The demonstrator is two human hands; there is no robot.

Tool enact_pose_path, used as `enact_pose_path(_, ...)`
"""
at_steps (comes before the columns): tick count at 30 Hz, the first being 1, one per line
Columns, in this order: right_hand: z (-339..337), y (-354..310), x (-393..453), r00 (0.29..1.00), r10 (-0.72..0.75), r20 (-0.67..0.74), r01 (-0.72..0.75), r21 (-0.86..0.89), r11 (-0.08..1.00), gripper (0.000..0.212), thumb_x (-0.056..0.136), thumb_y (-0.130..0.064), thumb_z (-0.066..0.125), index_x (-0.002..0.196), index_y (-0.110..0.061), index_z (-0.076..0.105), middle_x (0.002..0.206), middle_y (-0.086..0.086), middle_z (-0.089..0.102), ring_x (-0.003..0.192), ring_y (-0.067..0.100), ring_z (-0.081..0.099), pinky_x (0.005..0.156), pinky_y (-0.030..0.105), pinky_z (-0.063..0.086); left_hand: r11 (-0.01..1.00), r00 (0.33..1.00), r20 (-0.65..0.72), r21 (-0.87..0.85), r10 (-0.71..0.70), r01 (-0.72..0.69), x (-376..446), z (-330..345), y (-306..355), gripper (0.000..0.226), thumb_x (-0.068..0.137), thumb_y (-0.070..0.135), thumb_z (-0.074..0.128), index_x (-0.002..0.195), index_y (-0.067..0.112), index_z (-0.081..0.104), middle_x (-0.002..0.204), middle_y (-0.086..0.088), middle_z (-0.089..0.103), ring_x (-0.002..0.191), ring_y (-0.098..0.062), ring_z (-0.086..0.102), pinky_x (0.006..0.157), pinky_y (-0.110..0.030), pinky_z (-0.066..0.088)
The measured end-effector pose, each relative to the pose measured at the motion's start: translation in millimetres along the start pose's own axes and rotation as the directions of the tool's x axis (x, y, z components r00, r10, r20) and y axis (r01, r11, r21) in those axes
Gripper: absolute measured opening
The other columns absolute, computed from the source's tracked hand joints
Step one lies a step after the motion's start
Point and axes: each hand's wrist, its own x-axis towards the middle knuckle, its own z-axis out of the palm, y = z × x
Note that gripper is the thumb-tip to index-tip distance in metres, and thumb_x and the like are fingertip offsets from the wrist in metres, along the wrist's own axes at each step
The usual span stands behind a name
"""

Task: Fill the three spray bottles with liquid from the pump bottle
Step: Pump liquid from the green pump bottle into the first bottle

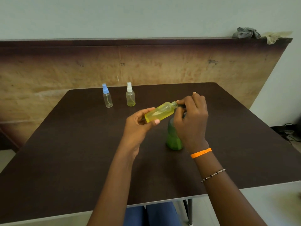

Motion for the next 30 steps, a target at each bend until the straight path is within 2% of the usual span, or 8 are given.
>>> enact_pose_path(3,1.0,-1.2,-0.5,1.0,-0.015,-0.026,0.015,-0.009,1.0,0.022,0.077,0.001,0.038,0.07,0.002,0.06,0.074,0.017,0.055,0.076,0.024,0.042,0.072,0.03,0.04,1.0,1.0,-0.002,-0.015,0.005,-0.005,-0.4,0.5,-0.7,0.035,0.076,-0.003,0.069,0.101,0.021,0.065,0.099,0.002,0.07,0.091,-0.005,0.064,0.074,-0.013,0.049)
enact_pose_path(6,8.5,5.5,-6.6,0.994,-0.04,-0.104,0.037,-0.028,0.999,0.027,0.084,0.005,0.038,0.067,0.003,0.06,0.069,0.017,0.053,0.071,0.025,0.041,0.086,0.034,0.046,1.0,1.0,-0.012,-0.01,0.001,-0.002,-0.2,1.2,-3.2,0.036,0.076,-0.004,0.069,0.099,0.023,0.065,0.098,0.002,0.069,0.091,-0.005,0.064,0.074,-0.013,0.05)
enact_pose_path(8,11.2,8.7,-7.6,0.991,-0.046,-0.125,0.042,-0.032,0.999,0.029,0.086,0.004,0.039,0.066,0.003,0.059,0.067,0.017,0.053,0.07,0.025,0.041,0.089,0.034,0.046,1.0,1.0,-0.018,-0.007,-0.005,0.005,-0.4,1.5,-3.7,0.036,0.076,-0.005,0.069,0.099,0.022,0.065,0.098,0.002,0.069,0.091,-0.006,0.064,0.073,-0.013,0.05)
enact_pose_path(11,7.7,5.2,-4.7,0.996,-0.049,-0.078,0.044,-0.06,0.997,0.026,0.082,0.005,0.038,0.068,0.003,0.059,0.07,0.017,0.054,0.074,0.023,0.04,0.075,0.033,0.045,1.0,1.0,-0.017,-0.024,-0.008,0.007,-1.0,2.2,-2.9,0.035,0.076,-0.005,0.069,0.099,0.022,0.065,0.098,0.001,0.069,0.092,-0.007,0.063,0.073,-0.012,0.049)
enact_pose_path(14,-0.2,-1.0,3.7,0.999,-0.03,0.02,0.032,-0.079,0.996,0.025,0.077,0.001,0.034,0.07,0.001,0.058,0.073,0.014,0.053,0.072,0.025,0.043,0.06,0.032,0.036,1.0,1.0,-0.014,-0.025,-0.004,0.004,-1.3,2.9,-0.2,0.035,0.076,-0.003,0.07,0.097,0.024,0.066,0.098,0.002,0.07,0.093,-0.007,0.063,0.073,-0.014,0.049)
enact_pose_path(18,-2.4,-4.0,6.4,0.999,0.009,0.039,-0.007,-0.05,0.999,0.027,0.077,-0.004,0.032,0.071,0.0,0.058,0.074,0.013,0.053,0.073,0.028,0.046,0.059,0.03,0.034,1.0,1.0,-0.016,-0.027,-0.006,0.006,-2.0,3.4,-0.1,0.035,0.075,-0.002,0.07,0.096,0.025,0.066,0.097,0.004,0.07,0.092,-0.006,0.064,0.074,-0.014,0.049)
enact_pose_path(24,12.2,6.7,-4.3,0.996,-0.028,-0.079,0.021,-0.098,0.995,0.026,0.085,0.005,0.04,0.066,0.003,0.058,0.072,0.02,0.057,0.077,0.024,0.039,0.07,0.031,0.04,1.0,1.0,-0.017,-0.014,-0.009,0.009,-1.3,3.0,-3.5,0.035,0.076,-0.003,0.07,0.1,0.022,0.065,0.1,0.001,0.069,0.092,-0.005,0.063,0.074,-0.013,0.049)
enact_pose_path(30,0.7,-2.0,10.1,1.0,-0.01,0.018,0.011,-0.079,0.997,0.026,0.073,0.0,0.032,0.066,-0.001,0.058,0.07,0.013,0.053,0.069,0.028,0.047,0.057,0.027,0.032,1.0,1.0,0.002,-0.015,-0.007,0.007,-0.1,3.0,-1.8,0.035,0.076,-0.001,0.07,0.099,0.024,0.065,0.102,0.0,0.069,0.095,-0.008,0.063,0.078,-0.016,0.05)
